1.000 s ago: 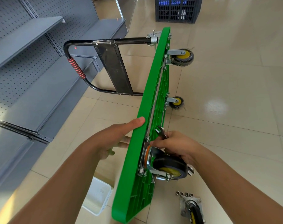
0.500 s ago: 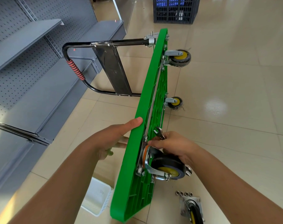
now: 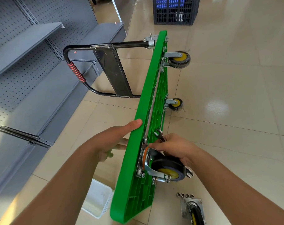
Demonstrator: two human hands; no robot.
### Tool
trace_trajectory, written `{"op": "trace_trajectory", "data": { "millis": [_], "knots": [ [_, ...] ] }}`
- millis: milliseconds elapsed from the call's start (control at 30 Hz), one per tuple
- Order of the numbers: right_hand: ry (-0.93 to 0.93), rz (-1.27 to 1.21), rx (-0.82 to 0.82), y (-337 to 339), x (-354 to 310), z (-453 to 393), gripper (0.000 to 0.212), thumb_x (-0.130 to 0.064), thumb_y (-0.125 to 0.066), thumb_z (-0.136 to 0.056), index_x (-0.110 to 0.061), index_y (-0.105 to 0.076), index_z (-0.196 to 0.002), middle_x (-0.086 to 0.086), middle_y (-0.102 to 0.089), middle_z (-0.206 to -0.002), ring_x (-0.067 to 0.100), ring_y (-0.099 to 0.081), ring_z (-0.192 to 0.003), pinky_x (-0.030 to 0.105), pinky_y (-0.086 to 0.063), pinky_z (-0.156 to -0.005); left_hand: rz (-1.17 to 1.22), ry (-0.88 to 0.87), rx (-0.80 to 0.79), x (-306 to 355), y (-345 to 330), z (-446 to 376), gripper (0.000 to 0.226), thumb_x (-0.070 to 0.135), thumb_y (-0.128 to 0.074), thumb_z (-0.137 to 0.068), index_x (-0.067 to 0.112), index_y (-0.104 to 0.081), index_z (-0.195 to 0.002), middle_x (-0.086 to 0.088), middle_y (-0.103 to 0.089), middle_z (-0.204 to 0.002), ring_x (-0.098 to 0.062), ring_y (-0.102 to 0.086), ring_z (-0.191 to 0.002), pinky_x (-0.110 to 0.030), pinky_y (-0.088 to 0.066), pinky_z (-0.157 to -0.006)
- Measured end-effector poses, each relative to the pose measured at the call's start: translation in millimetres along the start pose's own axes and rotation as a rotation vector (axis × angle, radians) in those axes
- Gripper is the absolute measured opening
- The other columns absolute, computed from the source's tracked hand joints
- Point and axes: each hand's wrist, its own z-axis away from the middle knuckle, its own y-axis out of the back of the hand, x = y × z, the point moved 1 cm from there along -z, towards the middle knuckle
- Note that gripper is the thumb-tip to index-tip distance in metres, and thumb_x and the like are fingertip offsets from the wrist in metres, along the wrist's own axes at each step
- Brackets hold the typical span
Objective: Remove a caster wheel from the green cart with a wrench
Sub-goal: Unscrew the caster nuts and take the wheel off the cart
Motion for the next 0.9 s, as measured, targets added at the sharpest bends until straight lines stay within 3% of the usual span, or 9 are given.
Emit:
{"op": "trace_trajectory", "data": {
  "millis": [100, 333, 633, 767, 900],
  "knots": [
    [0.017, 0.036, 0.029, -2.3, -0.1, 0.7, 0.028, -0.043, -0.079, -0.083, -0.016, -0.072, -0.084, 0.004, -0.071, -0.079, 0.021, -0.066, -0.074, 0.029, -0.055, -0.068, 0.007, -0.004, 0.001, 0.6, -0.1, 0.7, 0.070, 0.097, -0.061, -0.051, 0.045, -0.077, -0.094, 0.004, -0.079, -0.104, -0.016, -0.057, -0.106, -0.070, -0.009, -0.117],
    [0.045, 0.077, 0.048, -1.8, -0.4, -2.2, 0.032, -0.040, -0.078, -0.084, -0.009, -0.075, -0.087, 0.005, -0.069, -0.078, 0.018, -0.061, -0.072, 0.030, -0.050, -0.071, 0.012, 0.007, 0.006, -0.4, 0.2, -0.6, 0.070, 0.092, -0.059, -0.056, 0.041, -0.076, -0.101, 0.003, -0.078, -0.106, -0.023, -0.055, -0.115, -0.071, -0.008, -0.117],
    [0.028, 0.054, 0.076, -1.3, 1.4, -6.3, 0.039, -0.041, -0.081, -0.081, -0.004, -0.075, -0.094, 0.017, -0.075, -0.098, 0.023, -0.063, -0.077, 0.037, -0.054, -0.081, -0.003, 0.020, 0.018, 0.0, -0.9, -1.4, 0.077, 0.090, -0.055, -0.056, 0.036, -0.074, -0.107, 0.001, -0.078, -0.106, -0.027, -0.054, -0.119, -0.071, -0.009, -0.117],
    [0.016, 0.076, 0.071, -1.9, 1.7, -7.2, 0.045, -0.043, -0.077, -0.084, -0.001, -0.073, -0.098, 0.017, -0.074, -0.094, 0.025, -0.063, -0.076, 0.041, -0.056, -0.081, 0.002, 0.015, 0.022, 0.2, -1.2, -0.9, 0.077, 0.090, -0.055, -0.056, 0.036, -0.074, -0.108, 0.001, -0.078, -0.106, -0.025, -0.055, -0.117, -0.070, -0.008, -0.117],
    [0.015, 0.100, 0.077, -2.6, -0.1, -5.7, 0.043, -0.043, -0.073, -0.088, 0.000, -0.073, -0.098, 0.012, -0.067, -0.081, 0.024, -0.060, -0.071, 0.035, -0.051, -0.072, 0.000, 0.016, 0.016, 0.8, -1.0, 0.5, 0.079, 0.090, -0.054, -0.056, 0.036, -0.074, -0.110, 0.002, -0.078, -0.106, -0.026, -0.054, -0.119, -0.070, -0.008, -0.117]
  ]
}}
